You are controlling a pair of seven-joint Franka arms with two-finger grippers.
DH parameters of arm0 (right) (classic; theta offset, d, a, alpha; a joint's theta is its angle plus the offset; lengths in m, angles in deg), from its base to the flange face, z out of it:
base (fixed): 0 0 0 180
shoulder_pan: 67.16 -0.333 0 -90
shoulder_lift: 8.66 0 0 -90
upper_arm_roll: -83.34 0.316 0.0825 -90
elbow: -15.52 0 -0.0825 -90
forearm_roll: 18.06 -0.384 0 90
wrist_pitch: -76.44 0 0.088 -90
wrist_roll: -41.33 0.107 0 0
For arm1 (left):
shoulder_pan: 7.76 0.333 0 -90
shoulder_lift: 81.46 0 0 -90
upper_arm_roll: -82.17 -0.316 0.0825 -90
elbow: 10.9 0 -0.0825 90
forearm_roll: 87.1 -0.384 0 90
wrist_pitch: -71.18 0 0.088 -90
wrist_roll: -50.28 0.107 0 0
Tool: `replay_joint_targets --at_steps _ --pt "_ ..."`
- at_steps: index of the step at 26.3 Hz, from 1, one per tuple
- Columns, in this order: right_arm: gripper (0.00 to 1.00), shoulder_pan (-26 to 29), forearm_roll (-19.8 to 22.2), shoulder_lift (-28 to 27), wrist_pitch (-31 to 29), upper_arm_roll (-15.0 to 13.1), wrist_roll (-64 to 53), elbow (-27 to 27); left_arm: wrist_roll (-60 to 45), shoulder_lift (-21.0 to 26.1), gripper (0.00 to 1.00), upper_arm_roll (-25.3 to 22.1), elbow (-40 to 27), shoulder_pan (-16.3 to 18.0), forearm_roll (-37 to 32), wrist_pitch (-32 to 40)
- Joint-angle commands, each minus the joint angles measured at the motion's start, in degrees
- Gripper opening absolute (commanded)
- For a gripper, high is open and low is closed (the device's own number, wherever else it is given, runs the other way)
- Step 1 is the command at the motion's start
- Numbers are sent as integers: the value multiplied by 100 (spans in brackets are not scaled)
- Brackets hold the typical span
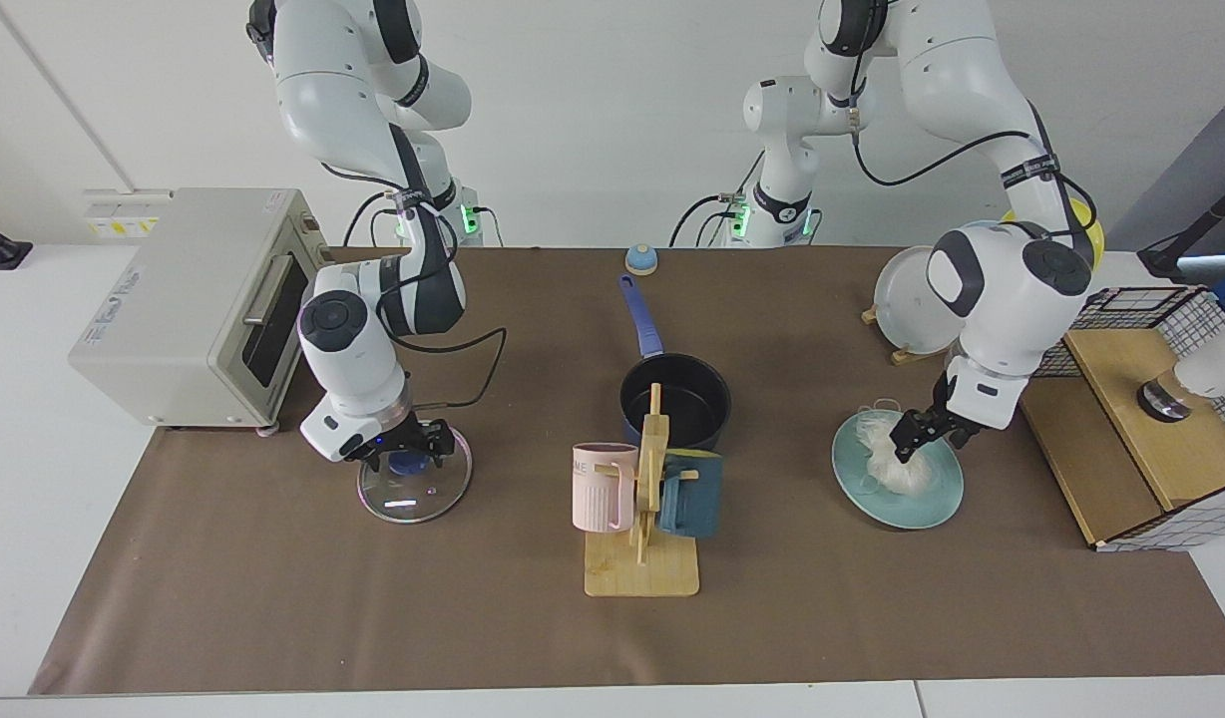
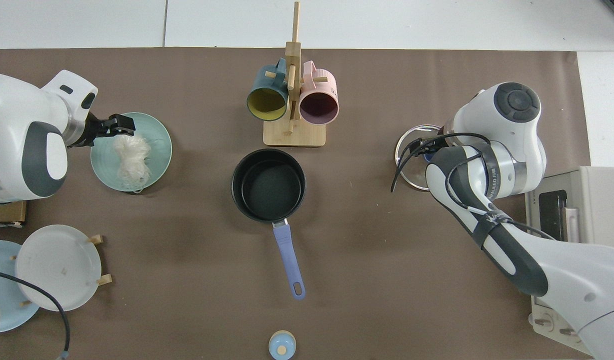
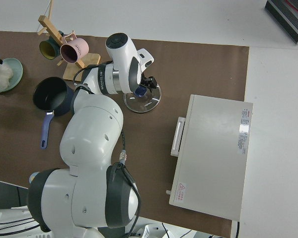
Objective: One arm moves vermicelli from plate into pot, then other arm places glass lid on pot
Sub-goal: 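Close the left gripper on the white vermicelli on the green plate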
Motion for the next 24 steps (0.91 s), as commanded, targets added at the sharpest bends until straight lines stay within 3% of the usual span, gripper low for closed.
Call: replay_joint_targets --at_steps 1,19,24 --pt "100 48 88 -38 113 82 179 -111 -151 275 100 -5 121 -49 30 -150" --pt "100 22 106 -82 272 74 188 -93 129 504 99 21 -213 -94 -31 -326" --pt "100 22 106 -100 263 74 188 -67 227 513 68 21 -160 -138 -276 -273"
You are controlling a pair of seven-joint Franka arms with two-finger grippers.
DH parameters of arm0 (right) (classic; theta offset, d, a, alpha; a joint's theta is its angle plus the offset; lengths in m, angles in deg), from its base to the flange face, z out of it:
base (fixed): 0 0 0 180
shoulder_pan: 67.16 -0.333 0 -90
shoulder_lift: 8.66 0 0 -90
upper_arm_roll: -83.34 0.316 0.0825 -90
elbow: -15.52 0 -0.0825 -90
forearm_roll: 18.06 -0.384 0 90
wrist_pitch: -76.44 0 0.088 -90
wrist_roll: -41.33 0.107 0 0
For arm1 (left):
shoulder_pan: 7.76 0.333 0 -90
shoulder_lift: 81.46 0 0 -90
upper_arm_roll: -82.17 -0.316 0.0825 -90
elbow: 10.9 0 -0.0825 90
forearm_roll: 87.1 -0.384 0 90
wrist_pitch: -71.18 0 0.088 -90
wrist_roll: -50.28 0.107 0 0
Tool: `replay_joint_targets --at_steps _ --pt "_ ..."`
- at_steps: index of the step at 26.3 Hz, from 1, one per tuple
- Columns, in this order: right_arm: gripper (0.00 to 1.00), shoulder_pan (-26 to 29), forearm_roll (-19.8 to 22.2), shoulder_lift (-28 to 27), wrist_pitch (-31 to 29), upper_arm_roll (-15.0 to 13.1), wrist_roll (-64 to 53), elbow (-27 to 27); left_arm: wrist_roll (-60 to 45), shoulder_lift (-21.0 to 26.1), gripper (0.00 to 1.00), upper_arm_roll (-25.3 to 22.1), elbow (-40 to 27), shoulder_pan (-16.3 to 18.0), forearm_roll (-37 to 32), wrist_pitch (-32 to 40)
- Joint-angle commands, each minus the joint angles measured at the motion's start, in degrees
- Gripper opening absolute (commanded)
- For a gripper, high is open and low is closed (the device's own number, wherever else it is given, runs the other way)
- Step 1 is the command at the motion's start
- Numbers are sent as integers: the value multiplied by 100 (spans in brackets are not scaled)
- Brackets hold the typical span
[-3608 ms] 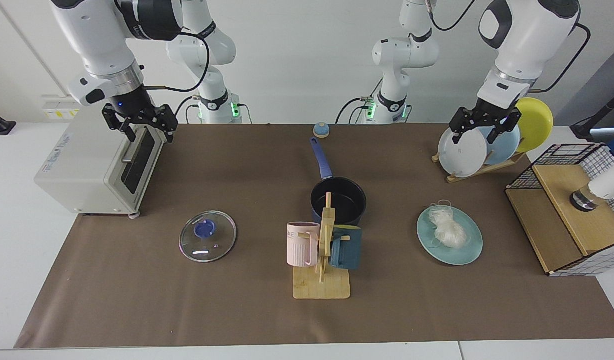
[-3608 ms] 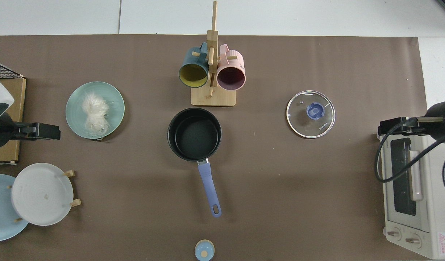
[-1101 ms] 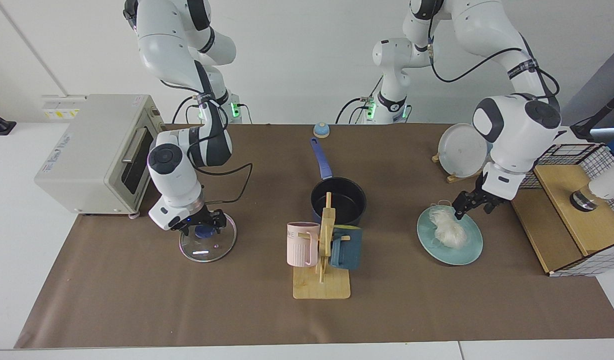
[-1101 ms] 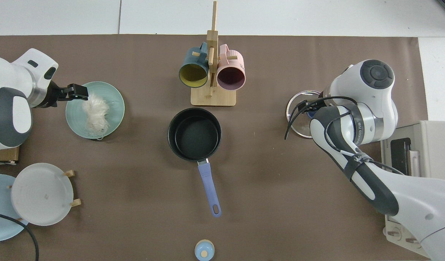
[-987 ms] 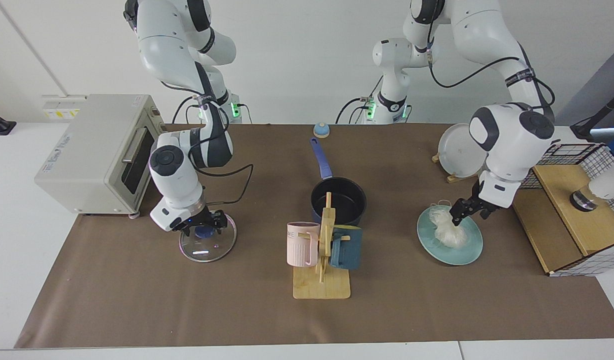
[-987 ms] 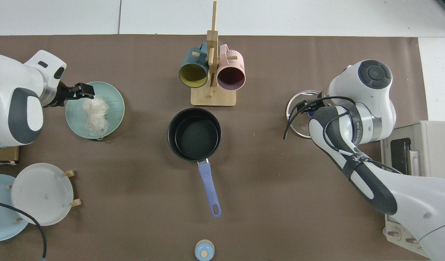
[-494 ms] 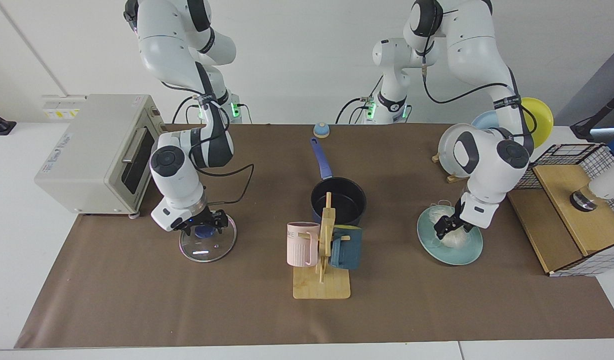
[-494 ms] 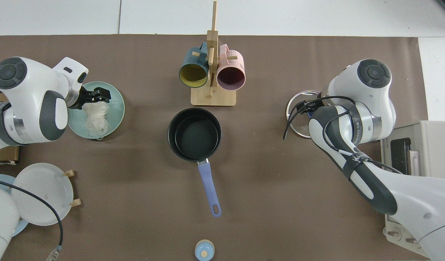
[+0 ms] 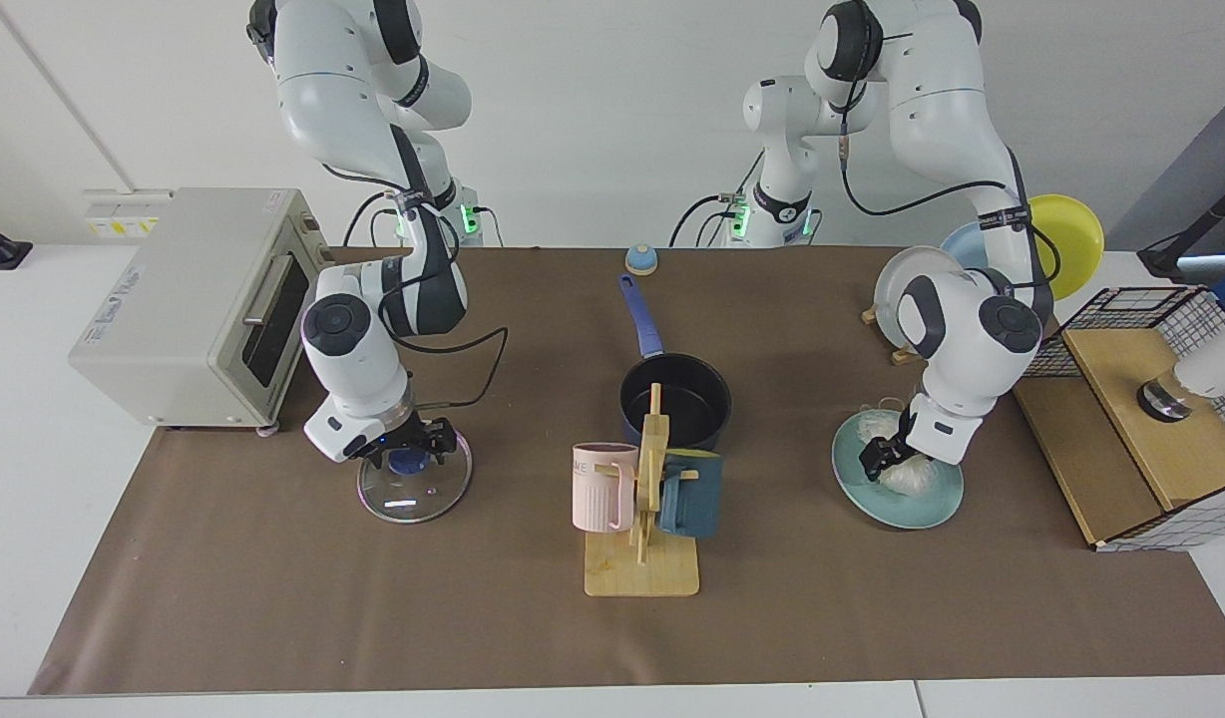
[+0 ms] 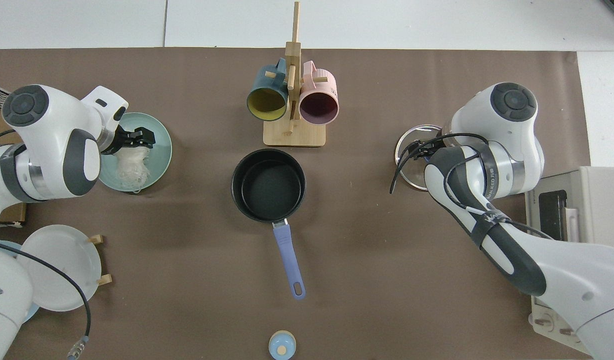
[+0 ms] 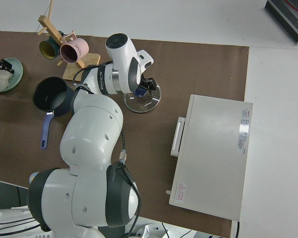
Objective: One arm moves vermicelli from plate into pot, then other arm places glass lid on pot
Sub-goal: 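Close the left gripper on the white vermicelli on the green plate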
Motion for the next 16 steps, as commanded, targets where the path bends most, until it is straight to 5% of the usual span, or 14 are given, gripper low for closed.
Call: replay_joint_targets --at_steps 1,5,10,16 --pt "99 27 101 -68 111 59 184 -62 113 -15 61 -12 -52 -52 -286 19" --pt "88 19 110 -68 120 59 175 -53 122 -24 35 -12 220 -61 -366 448" --pt "62 10 110 -59 128 68 175 -44 52 -129 2 32 826 -43 -331 1397" --pt "21 10 39 -16 207 68 175 -97 34 -840 0 163 950 -52 -252 2022"
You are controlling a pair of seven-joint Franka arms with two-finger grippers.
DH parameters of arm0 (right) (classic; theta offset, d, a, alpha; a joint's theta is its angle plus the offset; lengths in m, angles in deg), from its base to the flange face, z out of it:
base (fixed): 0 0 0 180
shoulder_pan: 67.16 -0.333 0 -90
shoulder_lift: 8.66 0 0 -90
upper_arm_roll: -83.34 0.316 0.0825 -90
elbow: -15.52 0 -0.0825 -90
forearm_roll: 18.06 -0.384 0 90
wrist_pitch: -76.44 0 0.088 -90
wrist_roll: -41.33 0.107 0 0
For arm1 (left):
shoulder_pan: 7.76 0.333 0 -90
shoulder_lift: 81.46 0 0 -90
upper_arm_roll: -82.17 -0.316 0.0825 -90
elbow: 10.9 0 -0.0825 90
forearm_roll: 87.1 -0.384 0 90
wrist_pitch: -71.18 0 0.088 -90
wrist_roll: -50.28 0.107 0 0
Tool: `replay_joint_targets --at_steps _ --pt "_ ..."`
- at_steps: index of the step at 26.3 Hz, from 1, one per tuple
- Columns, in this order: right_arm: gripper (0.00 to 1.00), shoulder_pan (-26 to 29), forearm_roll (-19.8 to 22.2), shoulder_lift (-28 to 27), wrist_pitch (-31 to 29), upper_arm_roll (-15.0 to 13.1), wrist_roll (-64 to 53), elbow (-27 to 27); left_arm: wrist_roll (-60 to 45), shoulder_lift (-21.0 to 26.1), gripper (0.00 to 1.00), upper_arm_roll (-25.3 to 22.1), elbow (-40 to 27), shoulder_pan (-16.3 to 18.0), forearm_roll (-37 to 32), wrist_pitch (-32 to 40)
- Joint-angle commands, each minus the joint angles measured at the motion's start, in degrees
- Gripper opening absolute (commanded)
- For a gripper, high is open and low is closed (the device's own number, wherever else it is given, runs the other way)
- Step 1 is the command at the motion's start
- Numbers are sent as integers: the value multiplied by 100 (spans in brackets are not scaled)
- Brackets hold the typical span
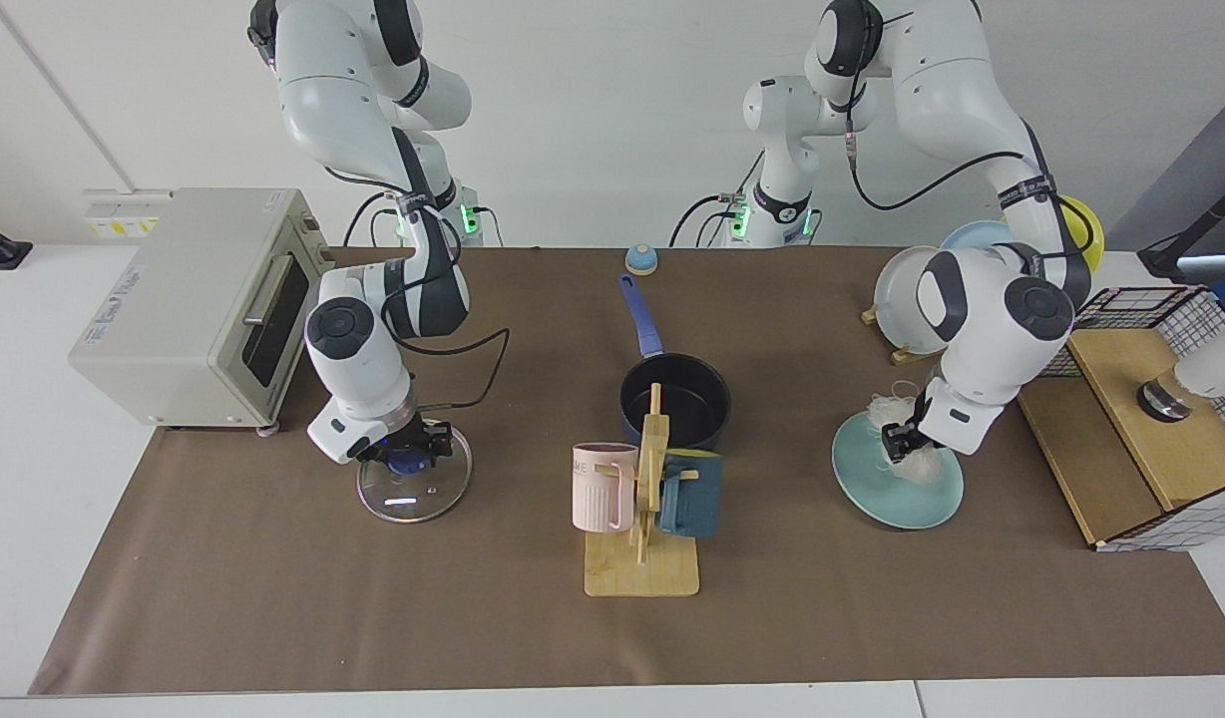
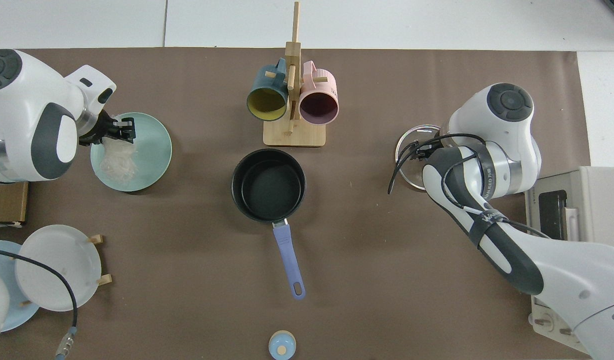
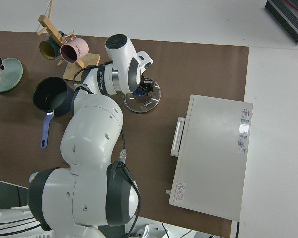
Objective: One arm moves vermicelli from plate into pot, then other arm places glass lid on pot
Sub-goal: 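Close the left gripper on the white vermicelli on the green plate, then carry the vermicelli with the left gripper over the black saucepan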
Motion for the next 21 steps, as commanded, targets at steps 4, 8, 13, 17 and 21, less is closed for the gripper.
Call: replay_joint_targets --at_steps 4,8,13,17,21 --pt "4 23 -18 83 198 56 173 -96 -269 -1032 0 450 27 -44 1 947" --pt "3 23 8 223 460 48 165 -105 -936 -1288 0 959 -61 -53 1 1132" --pt "3 15 0 469 549 57 147 -113 -1834 -1455 0 1637 -280 -53 -16 1089" --pt "3 15 -27 680 602 65 121 -105 -1870 -1517 0 1980 -430 -53 1 1010" --pt "3 15 -97 891 847 101 103 -96 -1774 -1622 0 2218 -676 -53 299 782"
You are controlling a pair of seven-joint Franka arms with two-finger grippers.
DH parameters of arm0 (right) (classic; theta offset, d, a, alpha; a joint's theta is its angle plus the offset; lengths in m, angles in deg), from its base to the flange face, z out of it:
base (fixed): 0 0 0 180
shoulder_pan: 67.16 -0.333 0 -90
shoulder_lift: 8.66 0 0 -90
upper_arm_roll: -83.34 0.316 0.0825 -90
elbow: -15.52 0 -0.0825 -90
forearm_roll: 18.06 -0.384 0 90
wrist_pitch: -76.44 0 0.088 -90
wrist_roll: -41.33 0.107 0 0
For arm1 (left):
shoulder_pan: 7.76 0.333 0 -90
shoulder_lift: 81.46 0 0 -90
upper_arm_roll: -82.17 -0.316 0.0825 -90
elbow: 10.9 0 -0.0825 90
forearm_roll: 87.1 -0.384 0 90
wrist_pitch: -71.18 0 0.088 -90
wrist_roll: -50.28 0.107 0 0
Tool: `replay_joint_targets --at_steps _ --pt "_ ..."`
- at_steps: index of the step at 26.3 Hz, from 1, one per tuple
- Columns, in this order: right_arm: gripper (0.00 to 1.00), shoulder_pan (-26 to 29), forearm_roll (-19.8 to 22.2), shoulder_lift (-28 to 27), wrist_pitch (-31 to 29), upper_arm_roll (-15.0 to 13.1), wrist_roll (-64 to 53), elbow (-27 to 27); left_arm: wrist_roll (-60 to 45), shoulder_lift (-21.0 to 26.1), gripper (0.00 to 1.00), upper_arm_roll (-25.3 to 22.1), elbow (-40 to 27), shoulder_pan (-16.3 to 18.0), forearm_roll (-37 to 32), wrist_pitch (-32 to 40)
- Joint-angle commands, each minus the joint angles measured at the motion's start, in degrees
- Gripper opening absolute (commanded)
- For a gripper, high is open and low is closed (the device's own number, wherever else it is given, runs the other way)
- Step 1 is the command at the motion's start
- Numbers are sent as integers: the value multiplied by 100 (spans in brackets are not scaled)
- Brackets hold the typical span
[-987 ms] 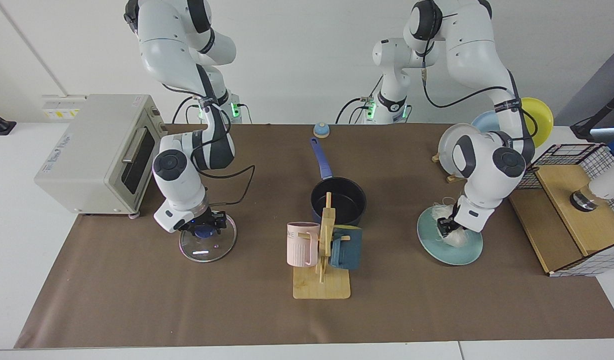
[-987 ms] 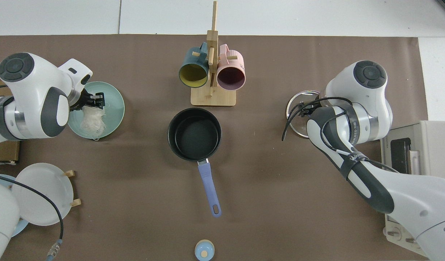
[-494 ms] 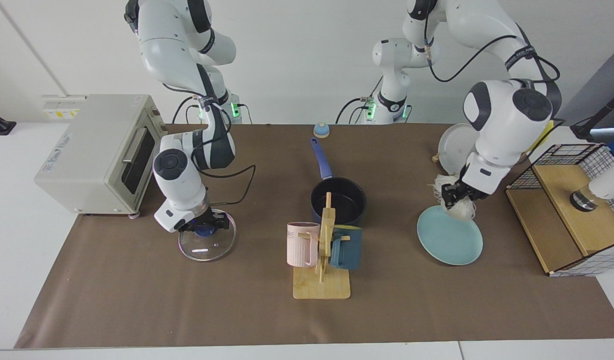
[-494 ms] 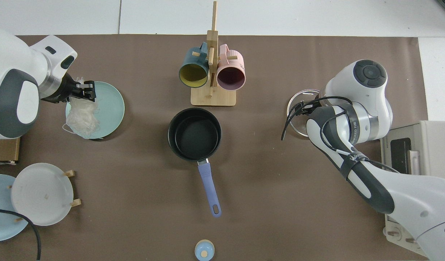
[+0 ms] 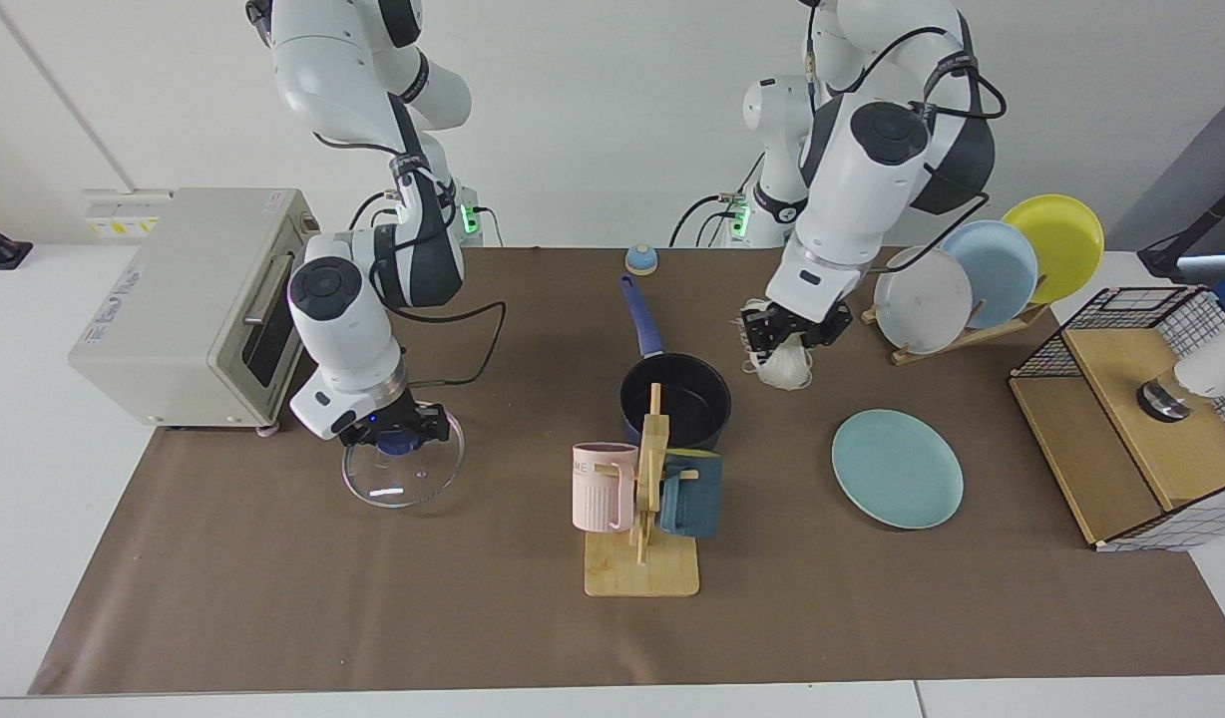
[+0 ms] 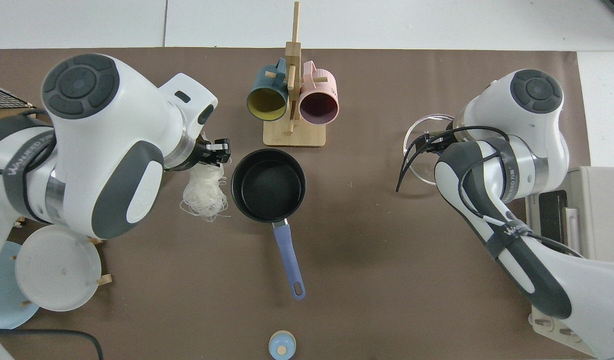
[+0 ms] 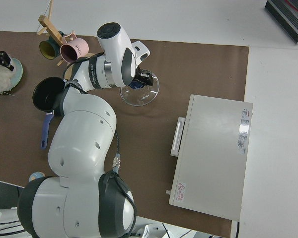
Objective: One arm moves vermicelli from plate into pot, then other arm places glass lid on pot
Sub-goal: 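Carry the vermicelli with the left gripper over the black saucepan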
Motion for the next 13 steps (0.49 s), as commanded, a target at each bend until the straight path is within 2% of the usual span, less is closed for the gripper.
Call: replay_joint_targets --at_steps 1,7,13 --pt "3 26 -94 383 421 70 64 37 66 -338 0 136 -543 28 350 -418" --pt "3 26 -111 717 747 70 38 63 58 -164 0 347 -763 -50 412 -769" --pt "3 43 -454 972 1002 70 -68 115 -39 153 0 356 -878 -252 412 -1288"
